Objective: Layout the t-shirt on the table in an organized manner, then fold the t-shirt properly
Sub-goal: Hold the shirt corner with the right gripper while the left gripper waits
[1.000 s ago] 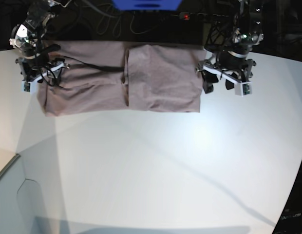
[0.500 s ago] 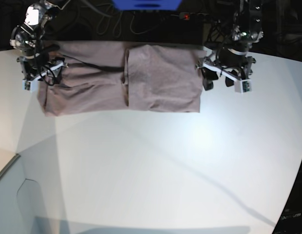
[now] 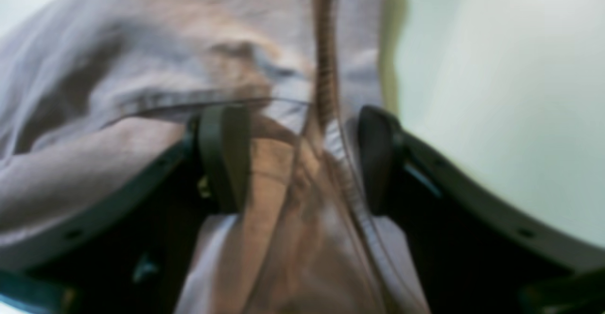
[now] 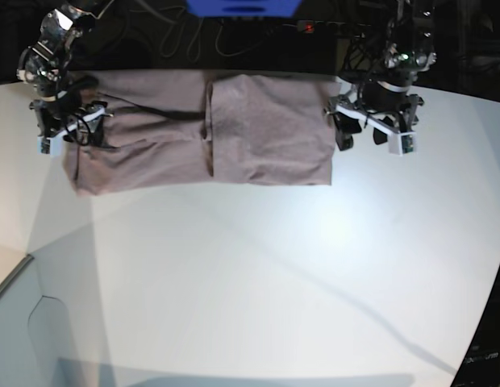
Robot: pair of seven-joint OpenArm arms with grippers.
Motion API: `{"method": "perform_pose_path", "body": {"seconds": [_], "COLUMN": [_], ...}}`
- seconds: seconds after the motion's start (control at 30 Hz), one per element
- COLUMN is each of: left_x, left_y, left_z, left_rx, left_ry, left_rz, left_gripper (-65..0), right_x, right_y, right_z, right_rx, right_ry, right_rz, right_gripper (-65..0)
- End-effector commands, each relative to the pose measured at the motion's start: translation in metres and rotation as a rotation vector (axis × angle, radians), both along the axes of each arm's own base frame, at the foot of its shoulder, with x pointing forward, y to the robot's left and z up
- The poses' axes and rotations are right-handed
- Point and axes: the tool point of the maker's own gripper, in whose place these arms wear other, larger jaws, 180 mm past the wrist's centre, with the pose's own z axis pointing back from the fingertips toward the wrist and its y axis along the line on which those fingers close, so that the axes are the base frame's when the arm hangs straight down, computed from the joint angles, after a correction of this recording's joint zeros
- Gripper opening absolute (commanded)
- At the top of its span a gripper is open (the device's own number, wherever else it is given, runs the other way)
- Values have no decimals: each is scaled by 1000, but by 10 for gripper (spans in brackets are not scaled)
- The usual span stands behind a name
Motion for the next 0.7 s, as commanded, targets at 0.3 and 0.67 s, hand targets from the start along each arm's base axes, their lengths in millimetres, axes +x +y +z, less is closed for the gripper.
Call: {"method": "perform_pose_path", "body": {"seconds": [0.3, 0.67], "left_x": [8, 10], "left_y": [1, 1], "left_z": [11, 12], "left_rx": [3, 3], "left_ry": [-46, -50], "left_rz": [-2, -1], "left_gripper": [-236, -236], "right_x": [-5, -3], "right_y": [25, 24], "right_z": [-12, -9], "right_rx": [19, 13], "right_ry": [74, 65], "right_rz": [89, 89], "right_gripper": [-557, -650]}}
